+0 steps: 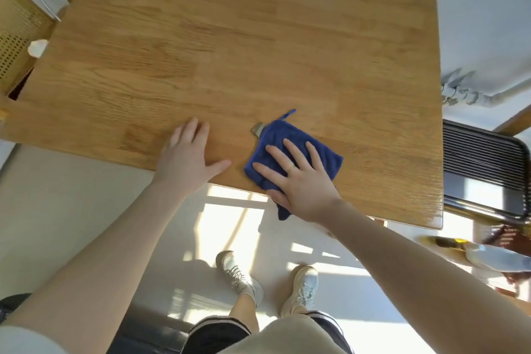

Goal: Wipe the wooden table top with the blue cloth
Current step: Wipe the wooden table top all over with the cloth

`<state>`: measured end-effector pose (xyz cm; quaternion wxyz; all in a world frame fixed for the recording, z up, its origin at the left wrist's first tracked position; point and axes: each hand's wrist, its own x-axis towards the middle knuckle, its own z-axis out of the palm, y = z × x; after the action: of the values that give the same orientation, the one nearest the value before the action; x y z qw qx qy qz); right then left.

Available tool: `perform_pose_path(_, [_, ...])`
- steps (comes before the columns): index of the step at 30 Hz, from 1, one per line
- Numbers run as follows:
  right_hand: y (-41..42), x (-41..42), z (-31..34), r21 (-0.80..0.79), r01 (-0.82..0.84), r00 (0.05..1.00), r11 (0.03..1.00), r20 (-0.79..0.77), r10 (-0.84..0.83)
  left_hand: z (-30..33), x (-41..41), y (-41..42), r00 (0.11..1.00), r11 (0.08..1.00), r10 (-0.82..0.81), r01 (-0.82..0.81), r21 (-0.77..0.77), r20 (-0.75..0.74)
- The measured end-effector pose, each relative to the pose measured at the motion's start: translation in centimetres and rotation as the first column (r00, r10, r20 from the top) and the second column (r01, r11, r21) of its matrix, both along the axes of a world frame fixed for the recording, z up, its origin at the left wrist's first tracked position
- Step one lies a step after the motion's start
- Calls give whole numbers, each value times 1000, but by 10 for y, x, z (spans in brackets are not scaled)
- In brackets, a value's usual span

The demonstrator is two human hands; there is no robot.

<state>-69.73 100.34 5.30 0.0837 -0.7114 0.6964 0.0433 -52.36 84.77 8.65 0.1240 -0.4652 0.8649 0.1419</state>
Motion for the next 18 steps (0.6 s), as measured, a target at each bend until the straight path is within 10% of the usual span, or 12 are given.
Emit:
perform_pose_path(8, [-85, -18, -1, -11, 331, 943, 943, 28, -331, -11, 30, -40, 933, 934, 357, -356, -36, 53])
perform_pose_path(18, [-88, 27, -1, 30, 20, 998, 999, 57, -22, -23, 32, -45, 945, 945, 325, -327, -28, -43])
